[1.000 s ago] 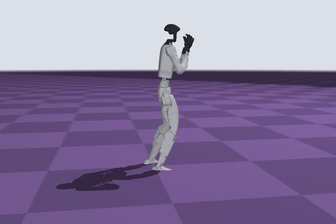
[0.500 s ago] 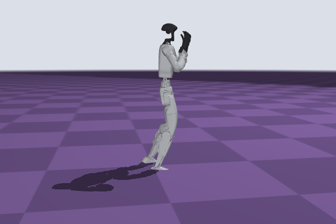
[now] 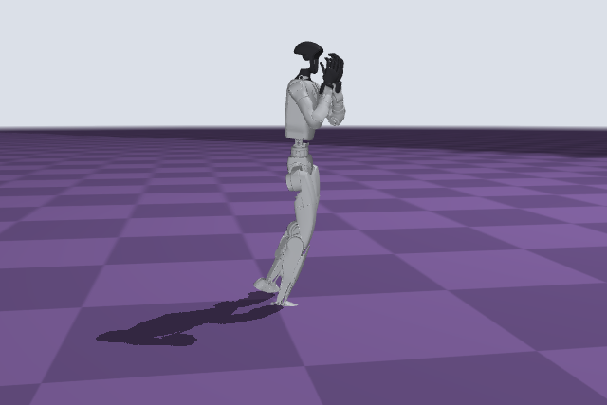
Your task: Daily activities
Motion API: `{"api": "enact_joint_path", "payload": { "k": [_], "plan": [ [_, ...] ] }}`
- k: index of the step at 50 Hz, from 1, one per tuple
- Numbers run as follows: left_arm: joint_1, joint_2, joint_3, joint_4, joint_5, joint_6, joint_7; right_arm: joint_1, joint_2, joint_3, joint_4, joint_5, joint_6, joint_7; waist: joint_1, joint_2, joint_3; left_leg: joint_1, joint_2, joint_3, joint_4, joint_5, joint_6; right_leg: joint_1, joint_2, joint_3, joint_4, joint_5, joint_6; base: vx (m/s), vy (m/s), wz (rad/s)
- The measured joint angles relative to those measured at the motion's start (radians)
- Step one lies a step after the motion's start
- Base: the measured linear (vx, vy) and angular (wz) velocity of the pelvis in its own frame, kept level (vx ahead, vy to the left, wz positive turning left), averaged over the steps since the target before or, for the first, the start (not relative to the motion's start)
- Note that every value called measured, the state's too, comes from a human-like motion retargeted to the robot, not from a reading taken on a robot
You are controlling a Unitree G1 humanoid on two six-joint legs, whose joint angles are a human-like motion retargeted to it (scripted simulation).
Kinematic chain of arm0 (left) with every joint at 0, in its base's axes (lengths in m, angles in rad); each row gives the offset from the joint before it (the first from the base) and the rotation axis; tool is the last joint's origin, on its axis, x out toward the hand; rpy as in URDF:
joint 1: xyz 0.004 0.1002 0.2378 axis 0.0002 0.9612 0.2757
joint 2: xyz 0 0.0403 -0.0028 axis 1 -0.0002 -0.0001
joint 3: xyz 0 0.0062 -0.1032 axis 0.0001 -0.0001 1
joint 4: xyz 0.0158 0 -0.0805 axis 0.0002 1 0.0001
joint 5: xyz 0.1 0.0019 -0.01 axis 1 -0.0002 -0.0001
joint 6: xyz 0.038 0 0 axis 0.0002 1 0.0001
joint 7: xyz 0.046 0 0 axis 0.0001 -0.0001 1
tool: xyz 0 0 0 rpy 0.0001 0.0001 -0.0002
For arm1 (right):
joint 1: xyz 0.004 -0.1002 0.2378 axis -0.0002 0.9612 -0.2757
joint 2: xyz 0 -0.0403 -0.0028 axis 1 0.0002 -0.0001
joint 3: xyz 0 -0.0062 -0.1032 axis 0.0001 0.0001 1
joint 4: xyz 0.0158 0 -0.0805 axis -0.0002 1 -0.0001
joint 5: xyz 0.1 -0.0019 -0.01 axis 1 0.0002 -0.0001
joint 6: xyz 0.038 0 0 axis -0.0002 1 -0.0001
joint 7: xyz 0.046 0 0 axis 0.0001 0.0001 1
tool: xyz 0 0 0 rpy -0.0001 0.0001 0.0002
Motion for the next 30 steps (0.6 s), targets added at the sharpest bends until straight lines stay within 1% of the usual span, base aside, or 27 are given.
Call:
{"api": "enact_joint_path", "payload": {
  "k": [11, 19, 30],
  "plan": [
    [-0.059, -0.044, -0.025, -0.014, 0.032, -0.002, 0.008, -0.038, -0.047, -0.014, -0.01, -0.097, 0.023, 0.05, 0.004, -0.042, 0.013, -0.001, -0.005, 0.03, 0.021, 0.048, 0.022, -0.025, -0.003, 0.044, 0.003, 0.004, 0.013, 0.01, 0.0, -0.31],
    [-0.093, -0.063, -0.033, -0.014, 0.056, -0.008, 0.03, -0.068, -0.076, -0.014, -0.021, -0.164, 0.03, 0.06, 0.021, -0.068, 0.021, -0.009, -0.002, 0.042, 0.043, 0.087, 0.034, -0.038, -0.001, 0.068, -0.008, 0.012, 0.025, 0.01, -0.01, -0.3],
    [-0.087, -0.052, 0.023, -0.011, 0.077, -0.013, 0.048, -0.101, -0.093, -0.018, -0.039, -0.254, 0.037, 0.078, 0.038, -0.083, 0.028, -0.019, 0.004, 0.052, 0.068, 0.15, 0.043, -0.052, 0.006, 0.103, -0.028, 0.023, 0.038, 0.03, -0.02, -0.3]
  ]
}}
